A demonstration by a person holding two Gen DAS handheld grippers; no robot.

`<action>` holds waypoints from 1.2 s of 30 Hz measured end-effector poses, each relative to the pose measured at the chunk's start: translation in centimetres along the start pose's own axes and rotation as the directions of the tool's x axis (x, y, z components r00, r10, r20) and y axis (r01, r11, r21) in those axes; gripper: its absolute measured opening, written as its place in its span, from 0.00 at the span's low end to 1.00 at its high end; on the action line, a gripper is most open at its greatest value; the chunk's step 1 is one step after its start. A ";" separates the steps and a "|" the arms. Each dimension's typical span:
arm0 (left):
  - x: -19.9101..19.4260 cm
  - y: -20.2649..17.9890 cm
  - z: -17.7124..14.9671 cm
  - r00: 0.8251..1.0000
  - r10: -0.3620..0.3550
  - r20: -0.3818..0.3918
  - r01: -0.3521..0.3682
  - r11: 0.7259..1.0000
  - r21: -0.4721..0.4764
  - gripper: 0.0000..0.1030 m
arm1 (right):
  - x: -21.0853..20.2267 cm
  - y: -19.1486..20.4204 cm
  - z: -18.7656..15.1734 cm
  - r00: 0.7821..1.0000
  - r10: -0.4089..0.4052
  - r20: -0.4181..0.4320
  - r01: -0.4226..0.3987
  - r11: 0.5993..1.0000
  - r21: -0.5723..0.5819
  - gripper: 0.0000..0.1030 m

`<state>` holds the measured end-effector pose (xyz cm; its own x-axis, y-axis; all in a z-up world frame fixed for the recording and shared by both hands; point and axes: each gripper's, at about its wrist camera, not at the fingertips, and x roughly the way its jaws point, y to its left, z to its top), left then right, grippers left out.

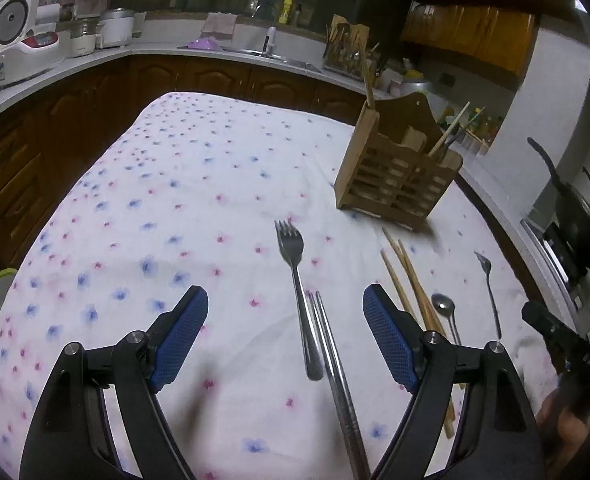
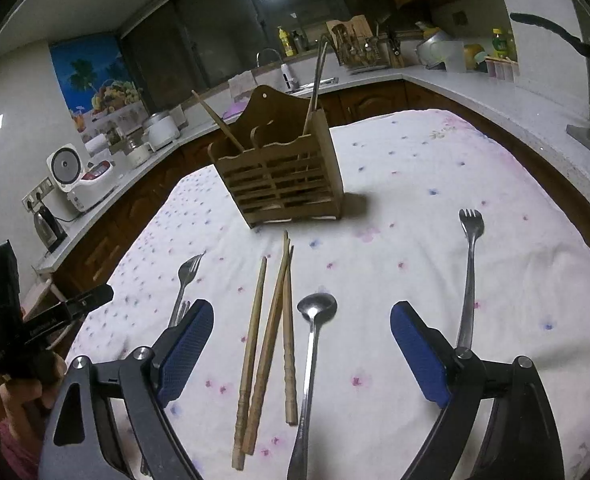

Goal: Organize utensils
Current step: 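Move both tools back toward the utensils on the cloth, then grasp the metal spoon with the right tool while the left tool approaches a wooden chopstick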

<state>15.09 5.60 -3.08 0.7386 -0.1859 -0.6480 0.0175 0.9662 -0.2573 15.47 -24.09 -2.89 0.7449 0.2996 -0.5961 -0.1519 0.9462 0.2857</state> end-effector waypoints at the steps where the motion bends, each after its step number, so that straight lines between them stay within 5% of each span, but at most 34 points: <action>1: 0.0 -0.1 0.0 1.000 0.001 -0.001 -0.001 1.000 0.002 0.79 | 0.0 0.0 0.0 1.000 0.001 0.000 -0.001 1.000 0.000 0.89; 12: 1.8 -2.6 0.5 0.998 -0.021 -0.051 0.024 0.998 0.059 0.79 | 1.1 -0.1 0.4 1.000 0.007 -0.010 -0.007 1.000 -0.001 0.84; 21: 5.8 -6.3 1.5 0.988 -0.058 -0.146 0.075 0.991 0.114 0.74 | 2.9 -2.2 1.4 0.998 0.004 -0.055 0.000 0.997 0.071 0.53; 30: 10.8 -9.1 2.4 0.965 -0.044 -0.259 0.087 0.984 0.156 0.61 | 4.9 -2.2 0.5 0.988 0.015 -0.154 -0.010 0.999 0.037 0.38; 36: 13.5 -10.6 3.3 0.951 -0.039 -0.305 0.106 0.973 0.204 0.61 | 7.5 -1.4 -0.7 0.965 0.014 -0.262 -0.018 1.000 -0.011 0.28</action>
<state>27.05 -6.58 -6.74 0.4962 -0.2696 -0.8253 0.2328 0.9571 -0.1727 20.84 -23.04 -8.26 0.5462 0.3346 -0.7680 -0.1719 0.9420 0.2881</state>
